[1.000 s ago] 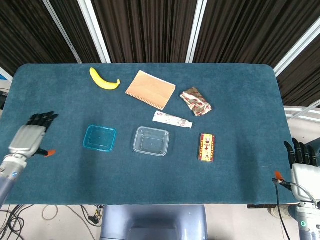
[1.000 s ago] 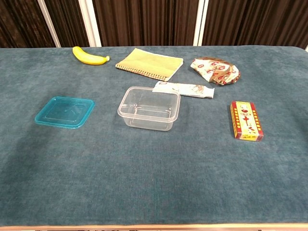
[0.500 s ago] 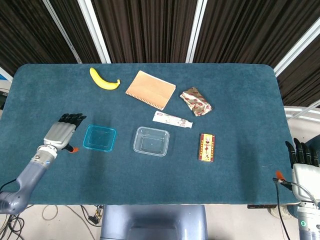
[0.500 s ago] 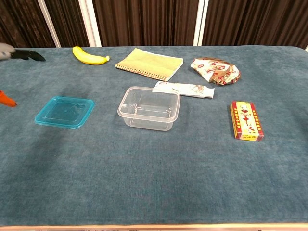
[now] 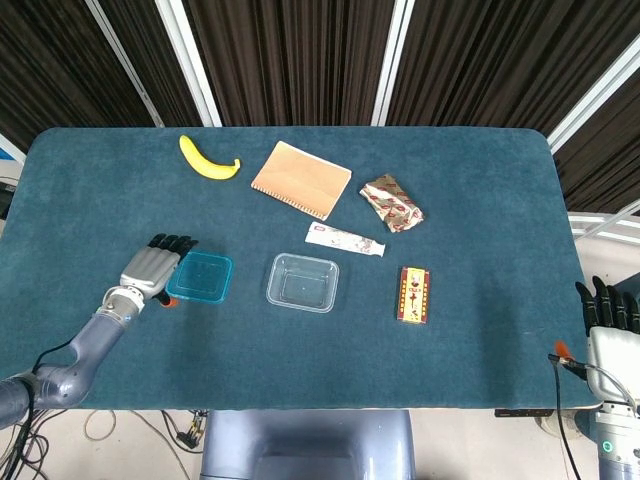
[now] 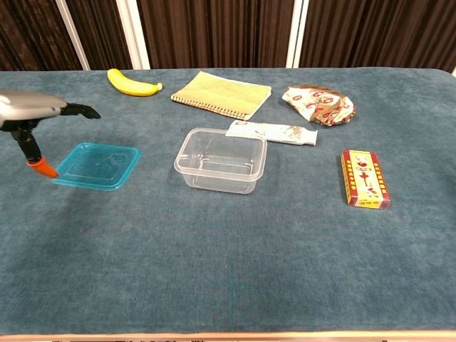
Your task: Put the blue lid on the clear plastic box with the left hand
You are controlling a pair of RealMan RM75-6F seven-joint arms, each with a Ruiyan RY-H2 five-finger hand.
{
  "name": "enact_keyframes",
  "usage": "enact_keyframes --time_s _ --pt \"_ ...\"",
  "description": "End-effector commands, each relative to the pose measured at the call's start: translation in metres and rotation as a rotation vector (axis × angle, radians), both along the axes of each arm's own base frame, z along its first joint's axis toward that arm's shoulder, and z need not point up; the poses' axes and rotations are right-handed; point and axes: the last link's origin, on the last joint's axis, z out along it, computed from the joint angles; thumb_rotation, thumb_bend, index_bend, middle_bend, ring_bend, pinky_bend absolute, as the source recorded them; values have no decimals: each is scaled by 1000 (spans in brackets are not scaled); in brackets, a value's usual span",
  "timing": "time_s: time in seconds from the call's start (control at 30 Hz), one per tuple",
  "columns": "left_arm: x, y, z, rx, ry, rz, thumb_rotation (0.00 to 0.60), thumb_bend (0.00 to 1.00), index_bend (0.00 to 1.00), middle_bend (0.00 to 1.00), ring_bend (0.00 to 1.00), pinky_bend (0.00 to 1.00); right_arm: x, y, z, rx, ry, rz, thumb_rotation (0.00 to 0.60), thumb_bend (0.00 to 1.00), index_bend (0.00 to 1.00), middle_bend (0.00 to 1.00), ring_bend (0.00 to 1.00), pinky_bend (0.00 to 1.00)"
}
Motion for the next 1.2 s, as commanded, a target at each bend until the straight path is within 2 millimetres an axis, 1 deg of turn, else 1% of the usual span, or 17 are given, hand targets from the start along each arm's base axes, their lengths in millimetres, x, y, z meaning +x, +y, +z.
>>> enact_keyframes --time_s 0.03,0.17,0.43,0.7,1.2 --pt "1 0 -5 -13 9 -6 600 50 23 37 0 0 0 0 0 -1 0 -1 600 297 92 29 0 0" --pt "6 1 -15 -22 9 -17 600 50 29 44 0 0 0 0 1 -4 0 -5 600 296 92 29 0 0" --pt "10 7 -24 -34 -1 -11 600 49 48 87 0 0 -1 0 1 -9 -2 -10 600 296 92 30 0 0" --pt "13 7 -27 -51 3 -18 600 50 48 88 0 0 0 0 2 -15 -9 -14 600 296 92 29 0 0" --pt "8 9 -35 -41 47 -53 600 49 47 87 0 0 -1 0 2 -18 -14 -22 600 296 92 29 0 0"
